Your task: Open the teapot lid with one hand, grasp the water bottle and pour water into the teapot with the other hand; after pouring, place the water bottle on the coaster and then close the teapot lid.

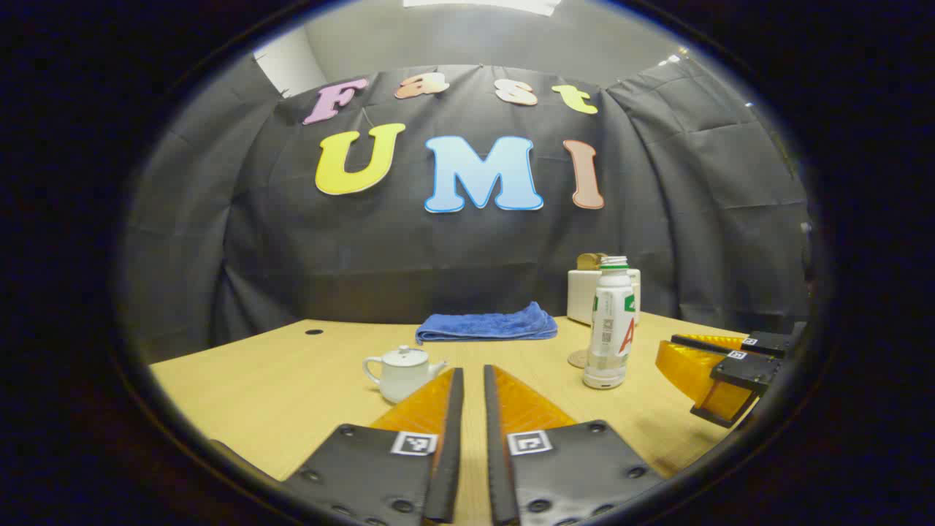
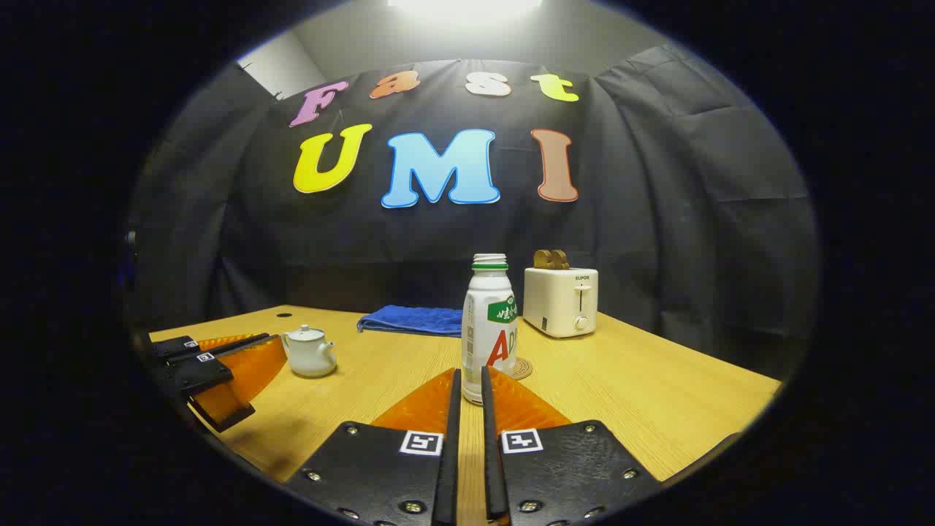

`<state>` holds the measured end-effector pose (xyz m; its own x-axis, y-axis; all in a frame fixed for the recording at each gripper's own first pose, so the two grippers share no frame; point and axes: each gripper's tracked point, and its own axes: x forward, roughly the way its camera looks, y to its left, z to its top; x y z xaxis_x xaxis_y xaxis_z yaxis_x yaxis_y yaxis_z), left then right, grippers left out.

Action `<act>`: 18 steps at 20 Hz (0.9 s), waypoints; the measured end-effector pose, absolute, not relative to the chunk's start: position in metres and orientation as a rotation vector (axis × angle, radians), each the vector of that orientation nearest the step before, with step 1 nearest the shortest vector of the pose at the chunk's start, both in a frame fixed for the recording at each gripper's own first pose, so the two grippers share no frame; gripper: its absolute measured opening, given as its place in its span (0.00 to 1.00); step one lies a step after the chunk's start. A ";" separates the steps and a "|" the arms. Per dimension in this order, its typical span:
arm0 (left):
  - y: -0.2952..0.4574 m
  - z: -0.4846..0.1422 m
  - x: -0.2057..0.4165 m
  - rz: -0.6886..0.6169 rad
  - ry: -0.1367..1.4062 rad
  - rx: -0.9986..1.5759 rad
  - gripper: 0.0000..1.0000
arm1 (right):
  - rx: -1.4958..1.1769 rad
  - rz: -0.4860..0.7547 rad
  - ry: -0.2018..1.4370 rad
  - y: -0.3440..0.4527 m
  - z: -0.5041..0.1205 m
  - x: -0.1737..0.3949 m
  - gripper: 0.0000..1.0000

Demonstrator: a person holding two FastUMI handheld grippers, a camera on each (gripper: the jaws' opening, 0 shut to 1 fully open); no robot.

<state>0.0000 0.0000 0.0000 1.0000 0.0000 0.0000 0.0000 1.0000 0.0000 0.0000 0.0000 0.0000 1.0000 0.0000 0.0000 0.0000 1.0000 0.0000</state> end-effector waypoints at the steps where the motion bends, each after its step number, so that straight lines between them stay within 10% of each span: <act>1: 0.001 -0.001 0.003 0.006 -0.003 -0.001 1.00 | -0.004 0.003 -0.005 0.000 0.001 0.001 0.15; 4: 0.000 -0.001 0.000 0.001 0.002 0.001 1.00 | 0.002 -0.016 -0.004 -0.004 0.001 0.001 0.99; 18: -0.008 0.000 0.001 -0.043 0.000 -0.002 1.00 | 0.001 -0.030 -0.003 -0.007 0.001 0.002 0.98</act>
